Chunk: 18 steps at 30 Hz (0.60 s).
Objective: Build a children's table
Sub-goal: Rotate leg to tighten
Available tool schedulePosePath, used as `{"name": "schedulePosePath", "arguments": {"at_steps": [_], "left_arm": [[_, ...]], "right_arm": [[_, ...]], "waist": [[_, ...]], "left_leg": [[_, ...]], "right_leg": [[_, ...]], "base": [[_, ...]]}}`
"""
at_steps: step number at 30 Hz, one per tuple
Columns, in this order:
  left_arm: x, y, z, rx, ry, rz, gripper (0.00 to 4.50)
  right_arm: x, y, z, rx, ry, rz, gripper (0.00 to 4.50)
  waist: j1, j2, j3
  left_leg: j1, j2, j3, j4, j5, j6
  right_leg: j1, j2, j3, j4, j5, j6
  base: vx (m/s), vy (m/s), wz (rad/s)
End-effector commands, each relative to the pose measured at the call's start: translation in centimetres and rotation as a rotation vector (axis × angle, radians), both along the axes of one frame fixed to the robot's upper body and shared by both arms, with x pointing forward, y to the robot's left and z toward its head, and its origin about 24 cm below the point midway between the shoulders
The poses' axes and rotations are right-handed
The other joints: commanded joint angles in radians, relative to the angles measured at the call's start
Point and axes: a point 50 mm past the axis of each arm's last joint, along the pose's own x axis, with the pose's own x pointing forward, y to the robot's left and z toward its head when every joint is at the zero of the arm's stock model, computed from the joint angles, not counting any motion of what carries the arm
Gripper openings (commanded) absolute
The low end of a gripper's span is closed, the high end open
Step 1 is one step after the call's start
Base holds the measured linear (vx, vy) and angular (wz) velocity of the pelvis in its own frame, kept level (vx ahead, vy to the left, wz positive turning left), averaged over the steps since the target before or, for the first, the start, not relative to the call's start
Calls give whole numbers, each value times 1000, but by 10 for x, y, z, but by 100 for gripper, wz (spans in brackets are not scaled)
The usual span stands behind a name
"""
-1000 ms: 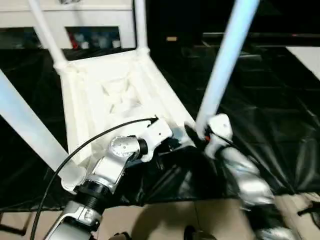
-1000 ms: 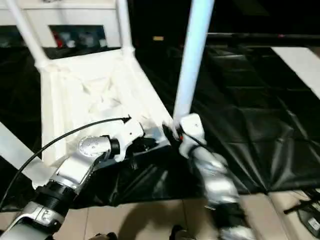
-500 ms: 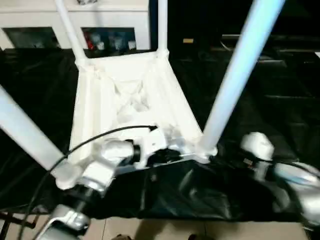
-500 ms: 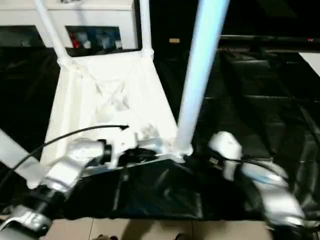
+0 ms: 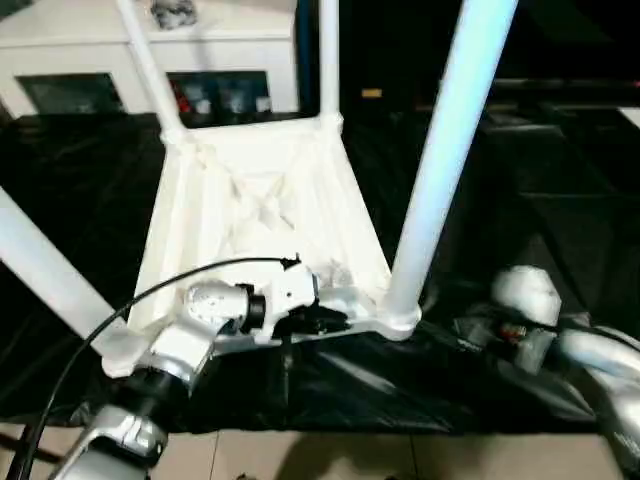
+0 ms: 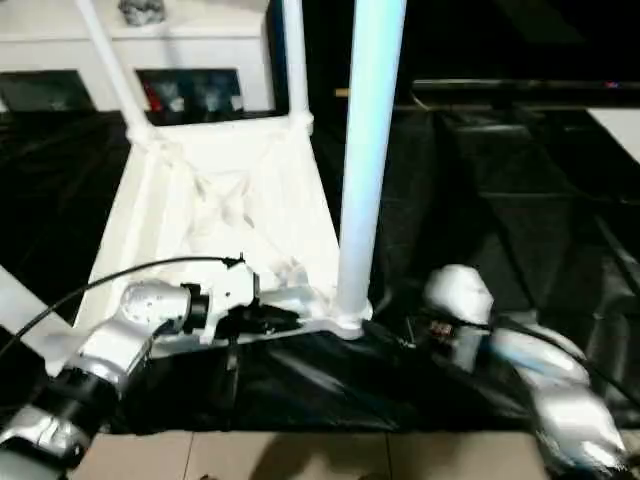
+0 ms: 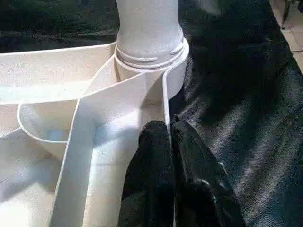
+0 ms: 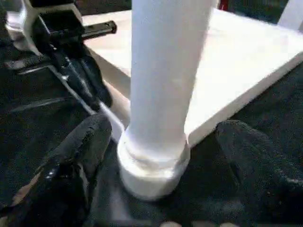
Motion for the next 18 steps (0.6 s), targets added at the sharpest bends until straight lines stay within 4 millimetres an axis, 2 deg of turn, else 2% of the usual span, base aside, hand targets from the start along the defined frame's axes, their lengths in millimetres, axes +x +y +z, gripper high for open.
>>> {"name": "schedulePosePath", "arguments": {"at_steps": [1, 3, 5, 6, 9, 10, 11, 14, 15, 18], "left_arm": [[-9, 3, -18, 87, 69, -41, 0], [-10, 4, -20, 90, 74, -45, 0], [-11, 4, -21, 92, 77, -46, 0], [-11, 4, -21, 93, 78, -47, 0], [-11, 4, -22, 96, 80, -47, 0], [-11, 5, -22, 97, 80, -48, 0], [-11, 5, -23, 98, 81, -48, 0], [-11, 7, -24, 108, 86, -53, 0], [-12, 7, -24, 111, 87, -56, 0], [-12, 9, -24, 120, 90, -66, 0]], "right_arm": [[4, 9, -6, -49, -10, 27, 405], [9, 14, -10, -54, 2, 33, 405], [16, 20, -13, -55, 17, 46, 405], [18, 21, -14, -58, 20, 47, 405], [24, 23, -14, -67, 24, 49, 379], [26, 24, -15, -70, 23, 53, 371], [28, 25, -15, -72, 22, 56, 368], [31, 26, -14, -66, 38, 88, 343], [31, 25, -14, -67, 44, 98, 335], [32, 24, -15, -70, 56, 123, 313]], "waist": [[1, -17, -57], [4, -12, -60], [3, -23, -62], [7, -17, -63], [7, -21, -65], [7, -27, -66], [7, -23, -65], [7, -25, -64], [6, -30, -64], [6, -28, -65]], "left_leg": [[-2, 1, 9, -59, -259, 44], [3, 3, 10, -57, -258, 45], [0, 2, 10, -56, -249, 50], [0, 3, 10, -55, -232, 56], [-4, 2, 10, -52, -194, 69], [-3, 2, 11, -51, -193, 73], [-4, 2, 10, -52, -194, 74], [-3, 1, 11, -51, -213, 69], [-3, 2, 11, -52, -213, 67], [-3, 3, 11, -53, -225, 63]], "right_leg": [[42, -24, 14, -68, -272, -212], [41, -24, 18, -68, -257, -220], [43, -21, 17, -62, -221, -234], [45, -22, 18, -58, -194, -240], [50, -22, 17, -52, -146, -251], [49, -23, 17, -52, -145, -251], [50, -23, 17, -52, -153, -250], [49, -23, 17, -54, -190, -242], [49, -23, 17, -55, -190, -239], [49, -22, 16, -55, -196, -238]], "base": [[0, 0, 0], [0, 0, 0], [0, 0, 0], [0, 0, 0], [0, 0, 0], [0, 0, 0], [0, 0, 0], [0, 0, 0], [0, 0, 0], [0, 0, 0]]}}
